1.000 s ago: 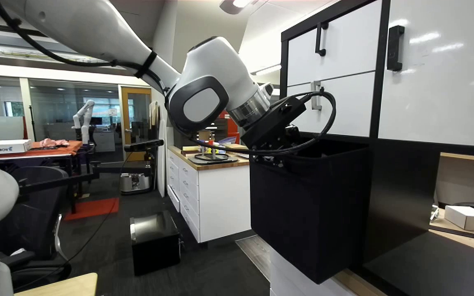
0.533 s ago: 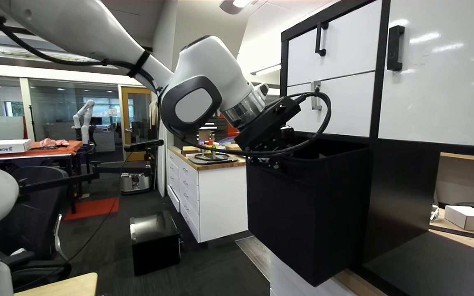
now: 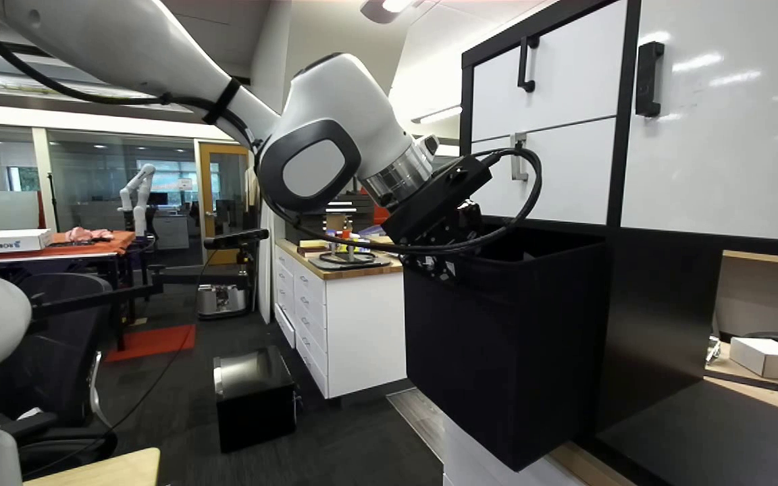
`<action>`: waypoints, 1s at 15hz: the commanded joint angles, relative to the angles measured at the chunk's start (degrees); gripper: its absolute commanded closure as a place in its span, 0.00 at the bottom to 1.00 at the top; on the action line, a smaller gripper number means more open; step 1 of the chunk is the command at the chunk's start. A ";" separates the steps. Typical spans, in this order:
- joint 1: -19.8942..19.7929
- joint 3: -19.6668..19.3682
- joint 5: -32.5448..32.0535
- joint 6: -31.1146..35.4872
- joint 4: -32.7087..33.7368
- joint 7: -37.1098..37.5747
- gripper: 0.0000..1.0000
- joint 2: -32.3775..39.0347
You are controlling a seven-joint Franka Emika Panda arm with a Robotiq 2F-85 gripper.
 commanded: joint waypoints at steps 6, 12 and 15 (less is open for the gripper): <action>0.17 -3.19 -11.71 -8.49 -0.01 6.16 0.00 -7.45; -4.42 0.40 -20.52 -19.50 5.23 24.03 0.00 -7.64; -5.15 1.08 -24.38 -26.58 8.46 34.24 0.00 -6.29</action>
